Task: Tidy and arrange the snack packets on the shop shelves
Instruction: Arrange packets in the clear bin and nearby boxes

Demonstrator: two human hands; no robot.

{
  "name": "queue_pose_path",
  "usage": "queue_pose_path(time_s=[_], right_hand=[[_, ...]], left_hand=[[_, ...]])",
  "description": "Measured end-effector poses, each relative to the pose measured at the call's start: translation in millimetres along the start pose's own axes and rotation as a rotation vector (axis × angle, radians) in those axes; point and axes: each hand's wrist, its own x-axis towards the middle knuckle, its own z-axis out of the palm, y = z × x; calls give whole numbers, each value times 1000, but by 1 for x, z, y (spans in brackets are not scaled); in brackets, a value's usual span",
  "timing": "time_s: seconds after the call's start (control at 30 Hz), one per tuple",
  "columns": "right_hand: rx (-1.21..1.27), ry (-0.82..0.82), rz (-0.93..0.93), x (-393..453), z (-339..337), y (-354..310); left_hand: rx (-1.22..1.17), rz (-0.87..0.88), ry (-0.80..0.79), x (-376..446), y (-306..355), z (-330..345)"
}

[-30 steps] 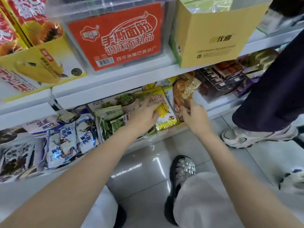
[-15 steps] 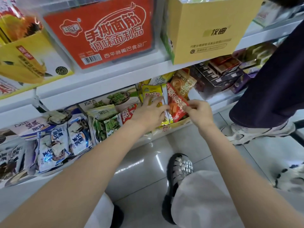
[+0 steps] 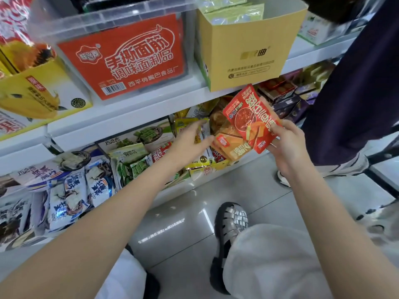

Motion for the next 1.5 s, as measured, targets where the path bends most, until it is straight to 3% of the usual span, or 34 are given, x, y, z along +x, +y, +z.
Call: queue_pose_path(time_s=[0.13, 0.23, 0.37, 0.47, 0.57, 0.7, 0.8, 0.97, 1.1, 1.23, 1.37, 1.5], right_hand=[[3, -129, 92, -11, 2, 0], [-107, -220, 133, -24, 6, 2], [-374, -182, -47, -45, 14, -14], [-219, -183, -91, -64, 13, -35], [14, -418, 4, -96, 16, -51], [147, -721, 49, -147, 60, -68], [176, -791, -3, -181, 109, -74], [-88, -867, -168, -212, 190, -92], [-284, -925, -371, -219, 269, -106], [-623, -857, -851, -233, 350, -86], [-580, -979, -948, -247, 383, -61], [-621, -1012, -1092, -252, 384, -35]], left_hand=[[-337, -58, -203, -13, 22, -7], [-354, -106, -221, -31, 21, -18], [-348, -156, -241, -67, 16, -51], [-364, -173, -240, -98, 13, -87], [-407, -188, -207, -133, 11, -124], [-469, -210, -3, -179, 2, -170], [-503, -218, 220, -205, -1, -205], [-509, -86, 578, -235, -8, -258], [-465, -36, 858, -257, -36, -296], [-572, -54, 1080, -282, -66, -325], [-429, -77, 1250, -304, -87, -342], [-312, -121, 1300, -324, -104, -349]])
